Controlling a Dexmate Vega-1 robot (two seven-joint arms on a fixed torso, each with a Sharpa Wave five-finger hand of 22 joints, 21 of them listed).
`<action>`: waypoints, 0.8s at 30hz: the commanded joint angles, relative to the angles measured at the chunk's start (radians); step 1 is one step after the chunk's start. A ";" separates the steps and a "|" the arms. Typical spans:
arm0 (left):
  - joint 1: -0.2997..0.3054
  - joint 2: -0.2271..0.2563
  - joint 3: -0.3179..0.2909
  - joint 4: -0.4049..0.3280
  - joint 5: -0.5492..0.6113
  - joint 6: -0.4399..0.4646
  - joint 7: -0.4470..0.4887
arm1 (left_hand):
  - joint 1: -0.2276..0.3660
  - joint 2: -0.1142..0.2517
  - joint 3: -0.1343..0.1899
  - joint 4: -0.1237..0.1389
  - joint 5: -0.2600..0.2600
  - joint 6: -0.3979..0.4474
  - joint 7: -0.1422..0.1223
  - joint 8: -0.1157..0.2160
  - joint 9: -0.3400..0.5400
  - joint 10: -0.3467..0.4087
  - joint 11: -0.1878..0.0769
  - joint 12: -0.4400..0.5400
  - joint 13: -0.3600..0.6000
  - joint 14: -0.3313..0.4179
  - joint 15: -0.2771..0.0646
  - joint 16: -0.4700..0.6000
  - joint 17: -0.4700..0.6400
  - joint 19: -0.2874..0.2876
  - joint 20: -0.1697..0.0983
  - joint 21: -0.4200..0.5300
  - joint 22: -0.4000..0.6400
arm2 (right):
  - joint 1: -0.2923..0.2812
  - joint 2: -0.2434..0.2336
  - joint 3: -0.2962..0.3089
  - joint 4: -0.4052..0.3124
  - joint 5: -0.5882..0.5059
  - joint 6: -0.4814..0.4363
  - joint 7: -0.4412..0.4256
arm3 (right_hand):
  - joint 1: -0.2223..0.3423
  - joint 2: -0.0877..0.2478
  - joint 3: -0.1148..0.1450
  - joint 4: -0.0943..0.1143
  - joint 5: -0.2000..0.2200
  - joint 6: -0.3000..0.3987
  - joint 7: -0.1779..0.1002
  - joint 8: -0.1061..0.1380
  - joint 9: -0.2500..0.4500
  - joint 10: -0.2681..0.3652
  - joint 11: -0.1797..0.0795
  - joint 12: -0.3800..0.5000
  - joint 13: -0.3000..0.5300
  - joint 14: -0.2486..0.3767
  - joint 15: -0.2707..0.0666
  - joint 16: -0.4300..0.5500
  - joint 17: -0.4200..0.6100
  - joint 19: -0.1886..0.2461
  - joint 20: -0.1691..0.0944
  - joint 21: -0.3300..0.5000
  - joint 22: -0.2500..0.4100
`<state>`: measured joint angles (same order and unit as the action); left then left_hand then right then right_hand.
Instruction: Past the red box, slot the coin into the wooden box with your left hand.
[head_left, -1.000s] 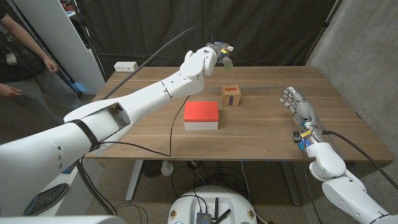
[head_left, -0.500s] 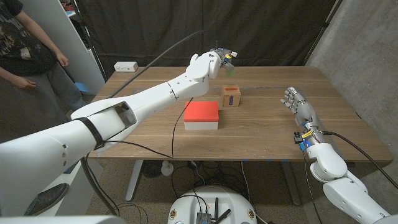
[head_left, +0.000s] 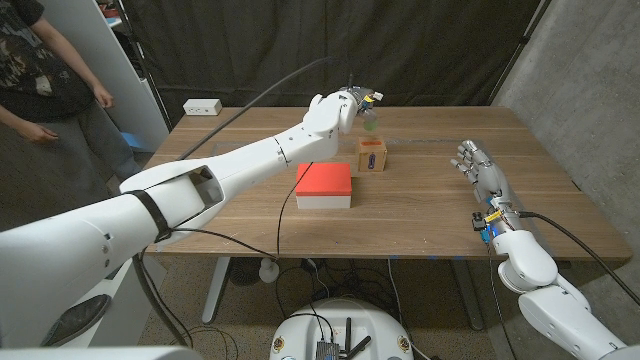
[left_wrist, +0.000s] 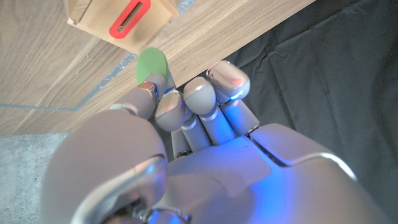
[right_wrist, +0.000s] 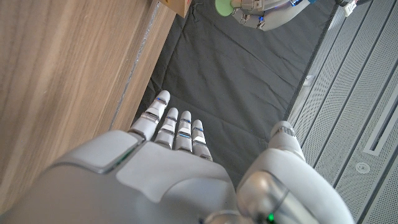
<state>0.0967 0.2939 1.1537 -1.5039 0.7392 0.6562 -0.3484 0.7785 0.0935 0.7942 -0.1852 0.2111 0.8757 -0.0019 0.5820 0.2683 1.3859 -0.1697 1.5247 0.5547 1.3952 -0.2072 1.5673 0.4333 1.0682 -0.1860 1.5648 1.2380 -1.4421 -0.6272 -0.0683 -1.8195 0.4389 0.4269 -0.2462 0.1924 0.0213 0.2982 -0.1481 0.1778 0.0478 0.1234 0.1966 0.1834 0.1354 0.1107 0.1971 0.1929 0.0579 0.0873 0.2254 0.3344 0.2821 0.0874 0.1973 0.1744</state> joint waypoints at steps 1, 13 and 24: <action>-0.001 -0.010 0.036 0.033 0.008 -0.016 0.017 | 0.011 0.005 0.000 0.002 0.005 0.081 0.037 0.136 0.007 -0.001 -0.002 0.002 0.003 0.000 0.001 -0.003 0.000 -0.002 -0.023 0.004 0.004 | -0.002 0.003 -0.001 0.003 -0.002 0.003 -0.002 | 0.012 0.003 0.008 -0.001 -0.001 0.006 -0.001 0.001 0.004 0.009 -0.002 0.005 0.004 0.000 0.002 0.004 0.000 0.006 0.000 0.001 0.002; 0.018 -0.015 0.049 0.059 0.035 -0.027 0.063 | 0.012 0.004 0.000 0.002 0.005 0.083 0.037 0.135 0.008 0.000 -0.001 -0.006 -0.006 -0.003 0.001 -0.006 -0.003 -0.002 -0.023 0.004 0.003 | -0.009 0.001 0.003 0.001 0.000 0.001 -0.003 | 0.012 0.002 0.008 0.000 -0.001 0.007 -0.002 0.001 0.004 0.009 0.000 0.005 0.004 0.000 0.002 0.004 0.000 0.006 0.000 0.001 0.002; 0.030 -0.019 0.042 0.071 0.026 -0.037 0.074 | 0.013 0.004 0.000 0.002 0.005 0.084 0.036 0.135 0.009 0.000 0.000 -0.004 -0.004 0.002 0.001 -0.001 -0.001 -0.003 -0.023 0.002 0.003 | -0.008 -0.002 0.003 0.001 0.001 -0.004 0.001 | 0.012 0.003 0.008 0.000 -0.001 0.006 -0.003 0.001 0.004 0.009 0.000 0.005 0.004 0.000 0.002 0.004 0.000 0.006 0.001 0.001 0.002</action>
<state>0.1141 0.2787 1.1960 -1.4465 0.7647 0.6298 -0.2950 0.7786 0.0935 0.7942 -0.1852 0.2107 0.8757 -0.0019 0.5820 0.2691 1.3863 -0.1694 1.5198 0.5483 1.3952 -0.2073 1.5673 0.4272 1.0683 -0.1859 1.5648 1.2380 -1.4497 -0.6256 -0.0660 -1.8175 0.4379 0.4289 -0.2479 0.1924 0.0213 0.2981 -0.1481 0.1778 0.0478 0.1234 0.1966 0.1834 0.1354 0.1108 0.1971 0.1929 0.0579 0.0873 0.2254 0.3344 0.2821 0.0874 0.1973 0.1744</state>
